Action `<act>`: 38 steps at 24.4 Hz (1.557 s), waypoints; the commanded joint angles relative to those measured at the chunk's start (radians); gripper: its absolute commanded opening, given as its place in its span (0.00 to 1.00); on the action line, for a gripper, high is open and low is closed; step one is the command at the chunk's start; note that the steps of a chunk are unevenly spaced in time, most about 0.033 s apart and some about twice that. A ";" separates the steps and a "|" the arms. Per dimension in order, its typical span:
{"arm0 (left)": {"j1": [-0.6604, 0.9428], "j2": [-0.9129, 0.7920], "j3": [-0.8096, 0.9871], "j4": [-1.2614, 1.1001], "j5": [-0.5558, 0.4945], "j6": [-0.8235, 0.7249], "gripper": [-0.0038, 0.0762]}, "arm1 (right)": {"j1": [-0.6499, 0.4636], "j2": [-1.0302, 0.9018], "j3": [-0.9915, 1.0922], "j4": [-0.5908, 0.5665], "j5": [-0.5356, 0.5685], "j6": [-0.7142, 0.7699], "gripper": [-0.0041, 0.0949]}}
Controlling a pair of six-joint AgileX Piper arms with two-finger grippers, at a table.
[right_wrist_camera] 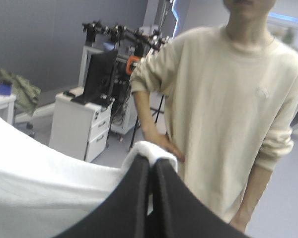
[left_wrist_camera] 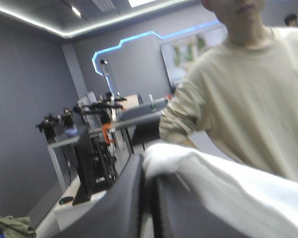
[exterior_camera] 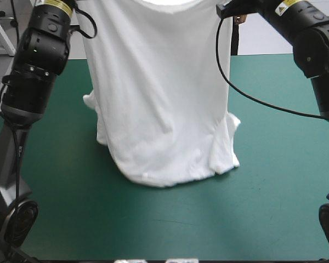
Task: Fold the cloth
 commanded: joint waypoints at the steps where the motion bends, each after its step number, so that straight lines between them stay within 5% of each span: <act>1: 0.097 -0.033 -0.092 -0.018 -0.234 -0.047 0.04 | -0.006 -0.010 -0.181 -0.018 -0.119 -0.004 0.04; 4: 0.114 -0.033 -0.131 -0.018 -0.299 -0.052 0.04 | -0.006 -0.008 -0.237 -0.018 -0.100 -0.004 0.04; 6: 0.114 -0.033 -0.134 -0.067 -0.214 -0.052 0.04 | -0.006 -0.005 -0.237 -0.037 -0.011 -0.004 0.04; 8: 0.114 -0.026 -0.134 -0.198 0.019 -0.020 0.04 | -0.006 0.001 -0.205 -0.097 0.114 0.003 0.04; 9: 0.114 -0.006 -0.132 -0.293 0.217 0.075 0.04 | -0.006 0.003 -0.146 -0.152 0.162 0.018 0.04; 11: 0.114 0.030 -0.085 -0.444 0.429 0.297 0.04 | -0.035 0.003 -0.002 -0.181 0.182 0.059 0.04; 13: 0.114 0.040 0.041 -0.540 0.520 0.348 0.04 | -0.111 0.003 0.209 0.001 0.129 0.051 0.04; 16: 0.114 0.034 0.302 -0.627 0.507 0.350 0.04 | -0.210 -0.016 0.473 0.421 0.125 -0.155 0.04; 18: 0.114 0.001 0.475 -0.701 0.451 0.357 0.04 | -0.237 -0.044 0.610 0.531 0.155 -0.251 0.04; 28: 0.114 -0.292 0.999 -0.819 0.353 0.448 0.04 | -0.238 -0.263 1.050 0.469 0.182 -0.241 0.04; 38: 0.114 -0.576 1.250 -0.841 0.528 0.472 0.04 | -0.238 -0.546 1.373 0.438 0.316 -0.170 0.04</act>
